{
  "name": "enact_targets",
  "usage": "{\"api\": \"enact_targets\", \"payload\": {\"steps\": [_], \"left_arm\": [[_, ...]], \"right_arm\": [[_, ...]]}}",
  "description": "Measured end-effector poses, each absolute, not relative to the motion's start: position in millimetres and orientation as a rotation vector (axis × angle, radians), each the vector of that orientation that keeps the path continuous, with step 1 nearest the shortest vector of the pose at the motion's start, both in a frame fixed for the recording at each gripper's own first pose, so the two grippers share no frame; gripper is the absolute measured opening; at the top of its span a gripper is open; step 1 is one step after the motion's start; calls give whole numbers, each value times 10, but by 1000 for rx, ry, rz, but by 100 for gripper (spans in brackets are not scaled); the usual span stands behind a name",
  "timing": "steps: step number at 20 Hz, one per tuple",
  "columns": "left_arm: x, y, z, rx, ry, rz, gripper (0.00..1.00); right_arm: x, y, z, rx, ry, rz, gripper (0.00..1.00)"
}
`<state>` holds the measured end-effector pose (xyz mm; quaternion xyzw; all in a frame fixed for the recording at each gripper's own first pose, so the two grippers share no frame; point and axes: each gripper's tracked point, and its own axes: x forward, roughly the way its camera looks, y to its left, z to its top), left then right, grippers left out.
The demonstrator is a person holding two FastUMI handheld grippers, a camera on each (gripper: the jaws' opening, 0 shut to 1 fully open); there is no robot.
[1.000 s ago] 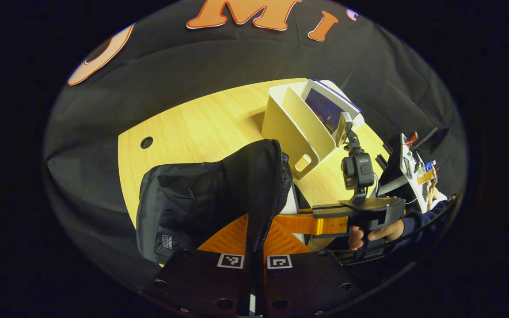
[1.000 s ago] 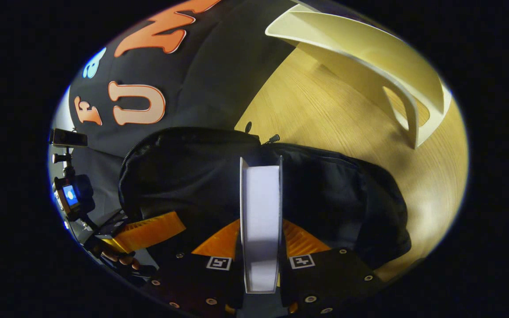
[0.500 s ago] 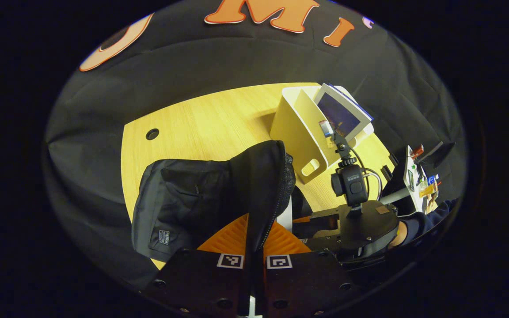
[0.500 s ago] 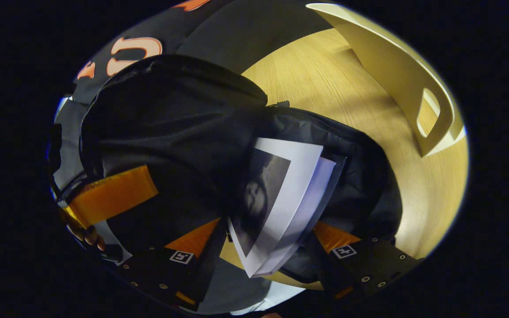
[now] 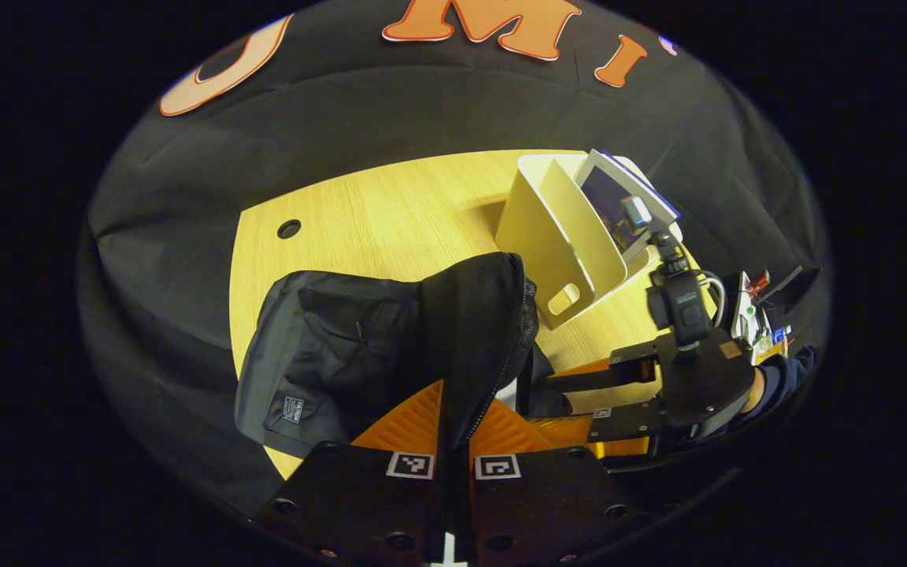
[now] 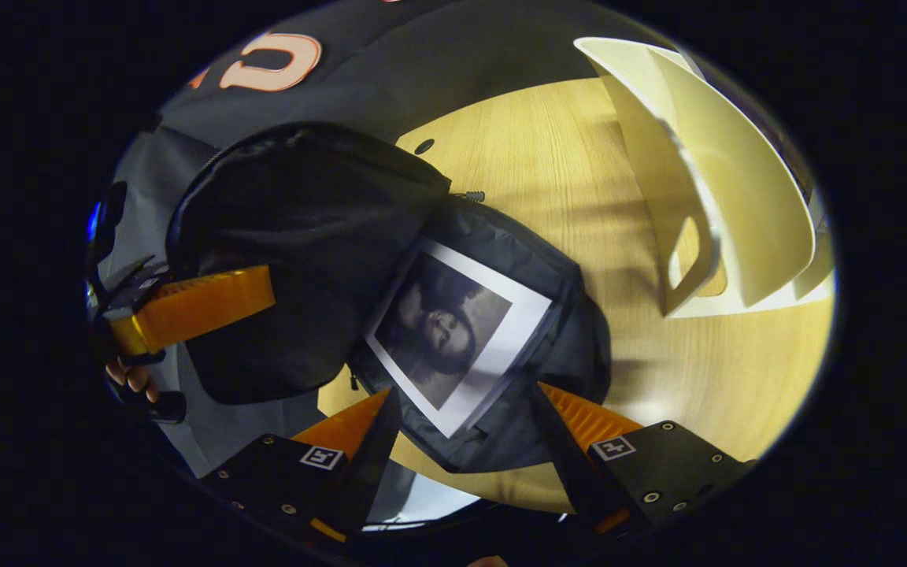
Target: Open the schoolbag, grab two books from the bookshelf and put them into the schoolbag.
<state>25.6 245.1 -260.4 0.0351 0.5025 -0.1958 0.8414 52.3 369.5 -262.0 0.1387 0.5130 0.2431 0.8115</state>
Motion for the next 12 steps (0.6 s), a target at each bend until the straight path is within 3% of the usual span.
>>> {"api": "enact_targets", "payload": {"steps": [12], "left_arm": [[263, 2357, -2709, 89, 1071, -412, 5]], "right_arm": [[362, 2434, -1995, 121, 1154, 400, 98]]}}
